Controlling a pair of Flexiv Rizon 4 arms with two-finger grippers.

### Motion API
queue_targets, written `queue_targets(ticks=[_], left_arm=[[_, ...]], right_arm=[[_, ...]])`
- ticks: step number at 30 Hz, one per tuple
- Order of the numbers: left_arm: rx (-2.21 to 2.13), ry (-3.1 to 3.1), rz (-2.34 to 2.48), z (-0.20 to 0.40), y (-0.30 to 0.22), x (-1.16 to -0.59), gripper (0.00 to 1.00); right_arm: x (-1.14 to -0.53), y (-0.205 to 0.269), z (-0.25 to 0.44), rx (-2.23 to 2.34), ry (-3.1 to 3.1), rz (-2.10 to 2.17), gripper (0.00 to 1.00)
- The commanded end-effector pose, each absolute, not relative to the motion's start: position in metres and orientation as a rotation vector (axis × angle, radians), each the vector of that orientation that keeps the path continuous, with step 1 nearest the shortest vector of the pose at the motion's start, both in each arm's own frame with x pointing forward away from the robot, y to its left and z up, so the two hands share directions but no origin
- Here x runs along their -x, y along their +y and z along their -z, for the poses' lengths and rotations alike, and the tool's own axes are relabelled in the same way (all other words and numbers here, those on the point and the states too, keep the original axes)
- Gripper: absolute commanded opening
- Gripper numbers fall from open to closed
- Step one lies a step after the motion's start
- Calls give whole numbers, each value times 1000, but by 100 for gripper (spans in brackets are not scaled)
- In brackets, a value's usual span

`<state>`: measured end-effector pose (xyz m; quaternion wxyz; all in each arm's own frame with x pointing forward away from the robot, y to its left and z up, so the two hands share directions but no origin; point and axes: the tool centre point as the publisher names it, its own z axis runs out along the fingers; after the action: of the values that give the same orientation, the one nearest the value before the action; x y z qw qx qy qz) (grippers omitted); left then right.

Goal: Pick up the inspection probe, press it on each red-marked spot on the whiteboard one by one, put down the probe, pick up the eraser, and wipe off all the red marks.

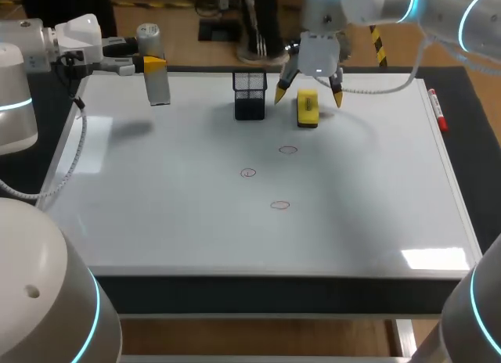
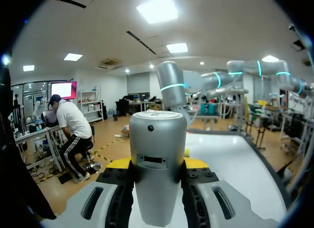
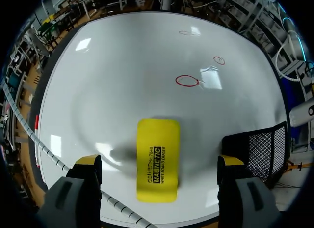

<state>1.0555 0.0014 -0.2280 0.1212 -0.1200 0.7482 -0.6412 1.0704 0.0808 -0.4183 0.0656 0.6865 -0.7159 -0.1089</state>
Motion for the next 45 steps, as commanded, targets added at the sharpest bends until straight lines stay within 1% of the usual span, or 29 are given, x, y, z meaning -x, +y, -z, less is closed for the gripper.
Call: queue_targets(ticks=[1,9,10,11,12,13,14,21,26,36,45], left_arm=[[350,2183,1873,227,2,-1055,0],[350,2183,1873,227,2,-1055,0],[350,2183,1873,227,2,-1055,0],[350,2183,1873,227,2,-1055,0],[350,2183,1873,227,2,-1055,0],[350,2183,1873,227,2,-1055,0],[350,2183,1873,227,2,-1055,0],[350,2183,1873,227,2,-1055,0],[350,2183,1873,227,2,-1055,0],[350,2183,1873,227,2,-1055,0],[350,2183,1873,227,2,-1055,0]], right_arm=[[-1073,81,423,-2067,-2154,334,100],[-1073,80,424,-2056,-2154,331,100],[-1073,80,425,-2054,-2154,330,69],[-1073,80,425,-2054,-2151,329,52],[-1073,80,425,-2050,-2149,329,45],[-1073,80,425,-2048,-2150,329,16],[-1073,80,425,-2046,-2150,328,0],[-1066,73,413,-2012,-2193,286,0],[-1057,55,394,-1934,-2282,257,0],[-1025,-10,374,-1630,-2522,267,0],[-985,-55,368,-1490,-2626,243,0]])
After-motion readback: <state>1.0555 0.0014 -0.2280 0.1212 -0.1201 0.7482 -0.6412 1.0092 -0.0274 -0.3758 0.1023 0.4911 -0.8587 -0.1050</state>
